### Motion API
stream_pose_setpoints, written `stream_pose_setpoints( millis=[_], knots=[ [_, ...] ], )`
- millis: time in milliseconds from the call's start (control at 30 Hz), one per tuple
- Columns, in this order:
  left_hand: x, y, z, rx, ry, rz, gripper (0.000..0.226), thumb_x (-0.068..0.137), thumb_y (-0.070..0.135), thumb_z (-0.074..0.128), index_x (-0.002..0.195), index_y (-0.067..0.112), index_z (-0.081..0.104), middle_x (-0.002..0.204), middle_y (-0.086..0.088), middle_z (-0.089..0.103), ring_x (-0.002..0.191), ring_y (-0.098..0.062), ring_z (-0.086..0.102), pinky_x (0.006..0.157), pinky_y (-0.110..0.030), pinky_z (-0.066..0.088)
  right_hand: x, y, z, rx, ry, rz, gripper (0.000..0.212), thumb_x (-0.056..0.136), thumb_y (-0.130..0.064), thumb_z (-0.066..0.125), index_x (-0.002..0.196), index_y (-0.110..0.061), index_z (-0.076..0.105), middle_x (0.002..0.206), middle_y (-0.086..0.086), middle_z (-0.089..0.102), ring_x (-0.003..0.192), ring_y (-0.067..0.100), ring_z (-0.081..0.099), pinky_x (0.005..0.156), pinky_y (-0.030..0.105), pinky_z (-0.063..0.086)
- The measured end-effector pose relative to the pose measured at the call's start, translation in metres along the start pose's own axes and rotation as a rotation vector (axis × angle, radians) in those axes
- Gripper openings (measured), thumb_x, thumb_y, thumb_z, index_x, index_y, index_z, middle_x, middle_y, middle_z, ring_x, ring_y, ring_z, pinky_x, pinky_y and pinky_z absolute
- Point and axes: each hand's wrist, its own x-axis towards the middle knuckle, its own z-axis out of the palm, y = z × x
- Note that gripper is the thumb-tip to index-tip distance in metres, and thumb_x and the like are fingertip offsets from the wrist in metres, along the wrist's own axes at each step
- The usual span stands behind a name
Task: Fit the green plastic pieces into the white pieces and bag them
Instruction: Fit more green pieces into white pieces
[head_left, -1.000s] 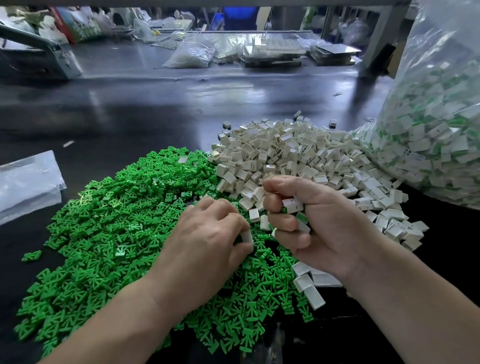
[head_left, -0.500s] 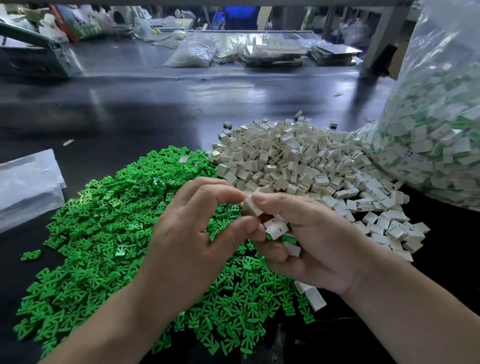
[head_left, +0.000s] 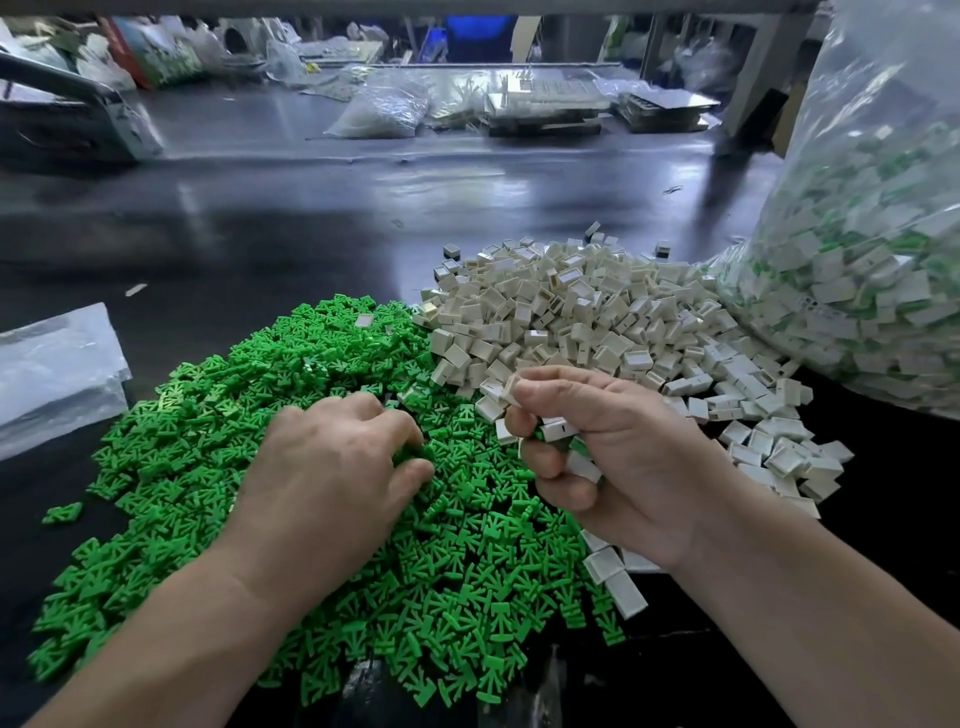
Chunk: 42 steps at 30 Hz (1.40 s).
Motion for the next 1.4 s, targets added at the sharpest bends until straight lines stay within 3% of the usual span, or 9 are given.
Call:
stream_pose_setpoints(
  millis=[200, 433, 533, 633, 767, 833, 967, 1167, 1400],
  knots=[
    [0.0, -0.001, 0.002, -0.042, 0.072, 0.015, 0.011, 0.089, 0.034, 0.064, 0.093, 0.027, 0.072, 0.083, 0.01, 0.061, 0.078, -0.017, 0.058, 0.077, -0.039, 0.044, 0.0, 0.0, 0.002, -0.046, 0.015, 0.026, 0.028, 0.07, -0.02, 0.075, 0.094, -0.013, 0.063, 0.074, 0.005, 0.059, 0.049, 0.013, 0.047, 0.033, 0.018, 0.029],
    [-0.013, 0.007, -0.011, -0.096, -0.033, 0.104, 0.034, 0.08, 0.07, 0.046, 0.084, 0.039, 0.059, 0.076, 0.021, 0.053, 0.07, -0.003, 0.049, 0.06, -0.026, 0.03, 0.0, 0.0, 0.0, -0.062, 0.024, 0.035, 0.009, 0.087, -0.014, 0.068, 0.095, -0.013, 0.063, 0.074, 0.004, 0.059, 0.05, 0.013, 0.047, 0.034, 0.018, 0.03],
    [-0.013, 0.008, -0.006, -0.117, -0.049, 0.097, 0.023, 0.084, 0.059, 0.054, 0.086, 0.038, 0.062, 0.081, 0.021, 0.051, 0.074, -0.004, 0.042, 0.069, -0.029, 0.027, 0.0, 0.001, 0.001, -0.083, 0.037, 0.039, 0.007, 0.087, -0.014, 0.069, 0.094, -0.014, 0.066, 0.074, 0.004, 0.06, 0.05, 0.013, 0.047, 0.035, 0.017, 0.029],
    [-0.01, 0.005, -0.003, -0.179, -0.037, 0.088, 0.012, 0.087, 0.048, 0.059, 0.083, 0.037, 0.06, 0.079, 0.022, 0.052, 0.074, 0.002, 0.045, 0.065, -0.017, 0.028, -0.001, 0.002, 0.002, -0.101, 0.049, 0.033, 0.006, 0.088, -0.014, 0.07, 0.094, -0.015, 0.068, 0.075, 0.005, 0.061, 0.049, 0.014, 0.047, 0.035, 0.017, 0.029],
    [-0.009, 0.0, -0.001, -0.46, 0.064, -0.03, 0.01, 0.085, 0.043, 0.061, 0.078, 0.036, 0.058, 0.074, 0.018, 0.061, 0.074, 0.003, 0.056, 0.055, -0.013, 0.043, -0.002, 0.002, 0.002, -0.14, 0.033, 0.017, 0.005, 0.09, -0.014, 0.069, 0.095, -0.016, 0.068, 0.077, 0.006, 0.063, 0.048, 0.013, 0.048, 0.035, 0.018, 0.031],
    [-0.006, -0.001, -0.001, -0.665, 0.073, -0.104, 0.006, 0.083, 0.043, 0.065, 0.084, 0.037, 0.062, 0.08, 0.018, 0.065, 0.071, 0.0, 0.06, 0.062, -0.01, 0.046, -0.003, 0.003, 0.003, -0.164, 0.01, 0.011, 0.005, 0.091, -0.014, 0.069, 0.095, -0.015, 0.068, 0.077, 0.006, 0.063, 0.048, 0.013, 0.048, 0.035, 0.018, 0.031],
    [-0.005, 0.0, -0.006, -1.108, -0.015, -0.145, 0.023, 0.076, 0.034, 0.068, 0.097, 0.043, 0.071, 0.084, 0.004, 0.071, 0.073, -0.009, 0.069, 0.067, -0.016, 0.054, -0.004, 0.005, 0.005, -0.219, -0.003, 0.002, 0.006, 0.094, -0.012, 0.066, 0.1, -0.01, 0.068, 0.077, 0.004, 0.063, 0.047, 0.012, 0.049, 0.034, 0.018, 0.033],
    [-0.002, 0.002, -0.003, -1.364, 0.014, -0.199, 0.012, 0.077, 0.029, 0.077, 0.087, 0.026, 0.071, 0.088, -0.009, 0.075, 0.078, -0.026, 0.074, 0.059, -0.023, 0.056, -0.007, 0.005, 0.008, -0.301, -0.044, -0.04, 0.004, 0.095, -0.014, 0.066, 0.092, -0.013, 0.068, 0.072, 0.002, 0.062, 0.045, 0.011, 0.047, 0.034, 0.017, 0.033],
    [-0.001, 0.005, -0.001, -1.569, 0.022, -0.273, 0.025, 0.072, 0.037, 0.081, 0.084, 0.017, 0.072, 0.077, -0.009, 0.067, 0.064, -0.022, 0.065, 0.053, -0.026, 0.051, -0.008, 0.006, 0.011, -0.32, -0.064, -0.07, 0.016, 0.077, -0.033, 0.076, 0.079, -0.02, 0.068, 0.067, 0.001, 0.059, 0.042, 0.01, 0.045, 0.034, 0.016, 0.032]
  ],
)
